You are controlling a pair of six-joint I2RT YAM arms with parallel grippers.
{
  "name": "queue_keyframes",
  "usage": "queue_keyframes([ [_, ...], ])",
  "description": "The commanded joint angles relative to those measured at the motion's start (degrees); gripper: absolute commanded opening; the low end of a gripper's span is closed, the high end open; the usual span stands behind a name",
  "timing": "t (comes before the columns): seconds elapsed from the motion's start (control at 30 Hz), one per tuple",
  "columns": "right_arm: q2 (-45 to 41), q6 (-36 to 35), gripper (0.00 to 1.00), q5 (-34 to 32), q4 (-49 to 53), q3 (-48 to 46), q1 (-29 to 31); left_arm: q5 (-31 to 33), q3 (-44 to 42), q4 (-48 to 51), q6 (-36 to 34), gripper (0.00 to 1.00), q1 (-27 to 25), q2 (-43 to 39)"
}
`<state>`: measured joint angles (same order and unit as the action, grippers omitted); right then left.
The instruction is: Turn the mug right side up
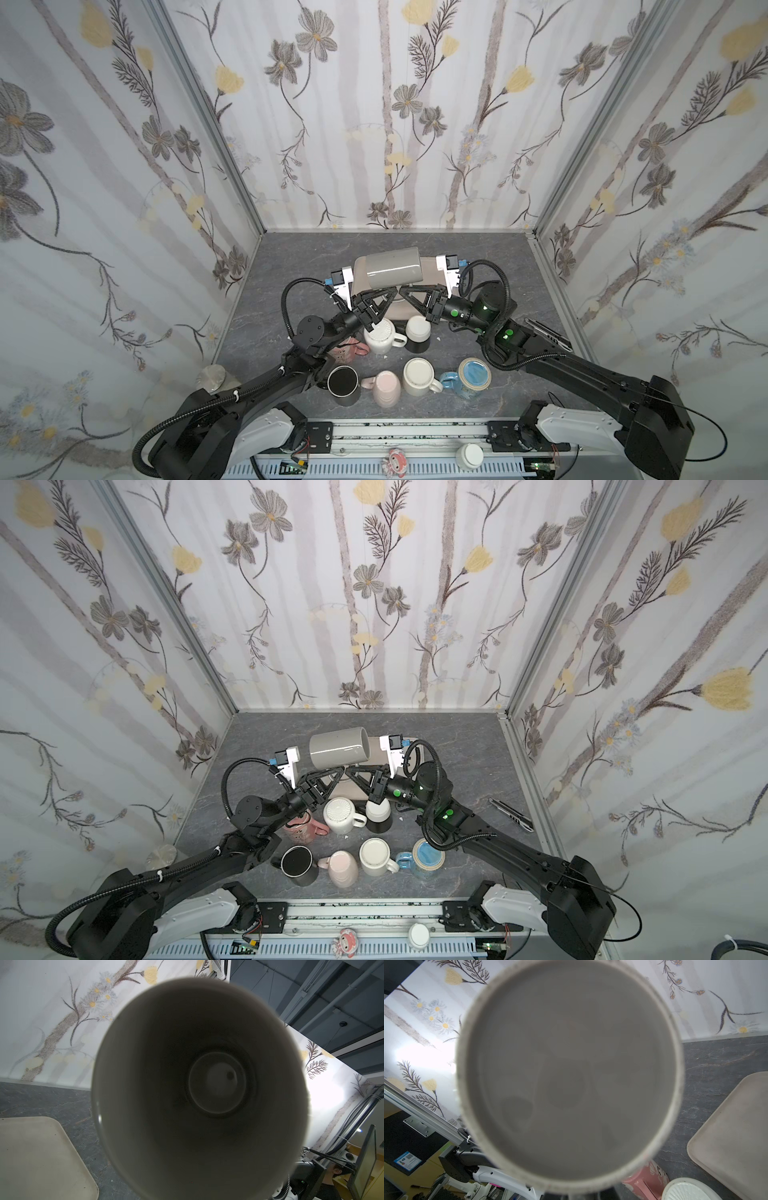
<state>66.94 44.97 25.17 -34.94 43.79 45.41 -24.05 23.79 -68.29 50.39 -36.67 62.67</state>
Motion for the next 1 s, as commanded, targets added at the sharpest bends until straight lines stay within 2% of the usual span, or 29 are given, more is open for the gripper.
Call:
queue_keyframes([
  [0.0, -0.01, 0.50, 0.00, 0.87, -5.53, 0.07, 0.20, 0.02, 0.29, -1.47, -1.21, 0.06, 0.01, -0.85],
  [0.03, -0.05, 0.13, 0.00, 0.85, -4.92, 0.11, 0.21, 0.43, 0.31, -0.52, -1.34, 0.00, -0.04, -1.15],
  [0.07, -0.14, -0.45, 0.00, 0.76, -4.13, 0.28, 0.21, 0.82, 0.48, 0.49, -1.58, 0.00, 0.01, -1.51],
  [0.13, -0.55, -1.68, 0.08, -0.42, -0.97, 0.81, 0.21, 1.32, 1.54, 4.34, -2.67, 0.00, 0.01, -2.39],
  [0.2, -1.76, -3.59, 0.11, -2.00, 1.80, 0.90, 0.21, 1.97, 2.71, 8.65, -4.10, 0.00, 0.00, -3.51],
  [0.27, -3.32, -6.02, 0.19, -5.45, 5.99, 1.02, 0.21, 3.42, 4.72, 15.46, -6.39, 0.00, 0.01, -4.96],
  [0.37, -6.90, -8.94, 0.23, -12.71, 12.85, 0.15, -0.23, 6.76, 9.22, 28.95, -11.68, 0.00, -0.01, -6.88],
  [0.5, -11.20, -11.15, 0.27, -19.16, 20.58, -1.76, -1.56, 15.64, 18.42, 51.22, -19.53, 0.00, 0.17, -5.69],
  [0.6, -13.50, -11.67, 0.28, -20.95, 22.78, -3.71, -2.39, 22.03, 25.74, 64.42, -24.14, 0.00, 0.45, -1.35],
  [0.7, -14.93, -11.68, 0.28, -21.78, 23.76, -5.29, -3.08, 28.56, 32.06, 73.06, -28.15, 0.00, 0.46, 3.95],
  [0.83, -16.29, -11.88, 0.28, -22.33, 24.54, -6.71, -3.98, 37.15, 38.82, 81.68, -32.02, 0.00, 0.46, 12.97],
  [0.97, -17.81, -12.40, 0.28, -22.41, 25.46, -7.83, -5.07, 39.91, 44.75, 86.56, -33.93, 0.00, 1.71, 22.75],
])
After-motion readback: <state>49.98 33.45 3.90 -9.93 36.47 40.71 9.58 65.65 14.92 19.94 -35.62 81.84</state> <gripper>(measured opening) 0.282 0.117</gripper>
